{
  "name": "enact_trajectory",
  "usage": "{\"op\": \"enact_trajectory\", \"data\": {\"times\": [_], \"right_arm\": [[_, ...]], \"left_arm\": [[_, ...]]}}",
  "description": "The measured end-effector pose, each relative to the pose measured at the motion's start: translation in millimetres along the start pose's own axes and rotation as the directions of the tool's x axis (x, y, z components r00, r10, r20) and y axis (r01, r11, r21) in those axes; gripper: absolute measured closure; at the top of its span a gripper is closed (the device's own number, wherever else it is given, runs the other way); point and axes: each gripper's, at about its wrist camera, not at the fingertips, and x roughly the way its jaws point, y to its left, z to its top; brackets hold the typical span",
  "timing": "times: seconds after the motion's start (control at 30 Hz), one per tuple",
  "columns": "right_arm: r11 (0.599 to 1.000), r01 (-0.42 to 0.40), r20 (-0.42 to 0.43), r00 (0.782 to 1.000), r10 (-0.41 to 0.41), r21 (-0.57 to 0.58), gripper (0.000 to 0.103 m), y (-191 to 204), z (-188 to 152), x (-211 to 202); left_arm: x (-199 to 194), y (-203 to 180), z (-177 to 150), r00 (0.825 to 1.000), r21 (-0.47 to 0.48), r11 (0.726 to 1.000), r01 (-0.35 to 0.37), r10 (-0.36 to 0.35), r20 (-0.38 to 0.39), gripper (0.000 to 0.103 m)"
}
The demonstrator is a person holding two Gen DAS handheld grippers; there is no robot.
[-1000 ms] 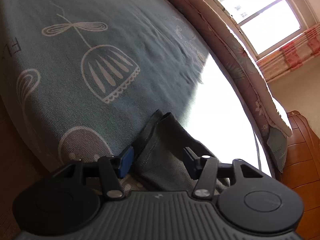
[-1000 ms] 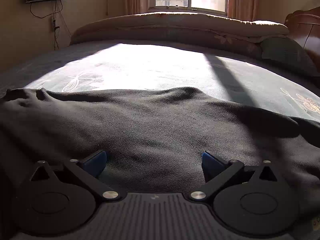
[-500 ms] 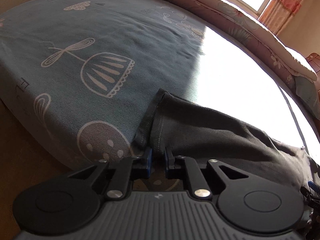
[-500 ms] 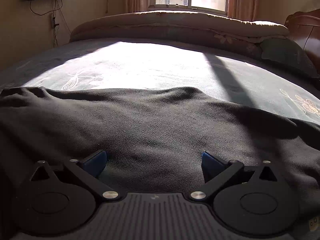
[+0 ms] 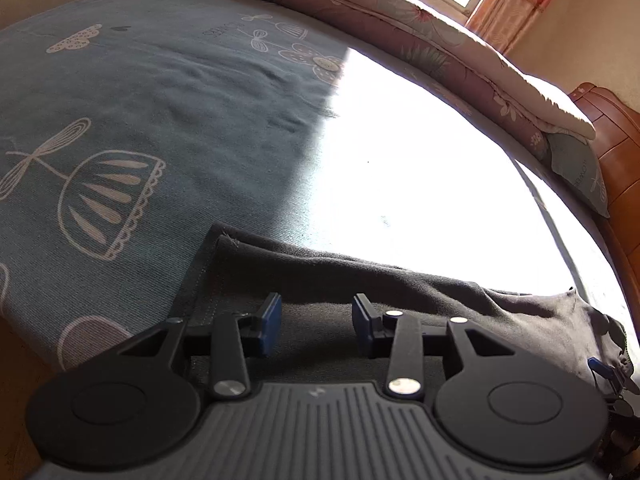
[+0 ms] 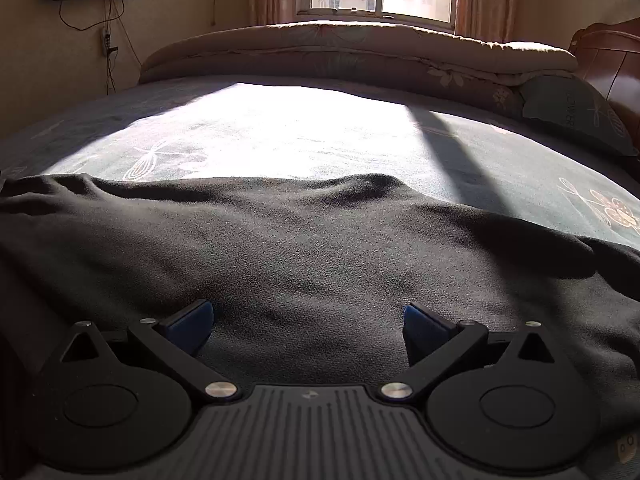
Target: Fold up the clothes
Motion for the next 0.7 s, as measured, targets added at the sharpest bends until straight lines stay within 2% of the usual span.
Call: {"op": "enact_trajectory", "data": {"times": [0.03,0.07,0.17,0.2,0.37,0.43,0.5,0.7], "right_arm": [[1.0,0.0,0.0,1.0,0.0,0.0,0.0,0,0,0],[1.0,0.0,0.001,1.0,0.0,0.0,0.0,0,0,0],[1.0,0.001,0.002,1.0,-0.001,0.0,0.0,0,0,0],[1.0,0.002,0.002,1.0,-0.002,0.0,0.0,1,0,1],[1.0,0.004,-0.002,1.0,-0.004,-0.005,0.0,1,2,2],[1.0,0.006,-0.001,1.0,-0.006,-0.008,0.0,2,2,1],[1.0,0.009,0.001,1.0,-0.009,-0.011,0.0,2,1,2],[1.0,0.008,-0.002,1.0,-0.008,-0.014,0.0,3,2,2]], "left_arm": [[7,0,1,1.0,0.007,1.0,-0.017,0.017,0.014,0.067],[14,-1,2,0.999,0.013,0.999,-0.034,0.034,0.028,0.064],[29,-3,16,0.995,-0.009,0.997,-0.073,0.073,0.068,0.064],[31,-9,16,0.996,0.0,0.998,-0.063,0.063,0.065,0.064],[35,-55,4,0.999,0.085,0.996,0.038,-0.039,0.014,0.067],[36,-73,-1,0.997,0.117,0.99,0.08,-0.079,-0.009,0.061],[38,-91,-6,0.992,0.148,0.981,0.121,-0.118,-0.034,0.057],[43,-146,-21,0.967,0.235,0.94,0.248,-0.227,-0.113,0.056]]}}
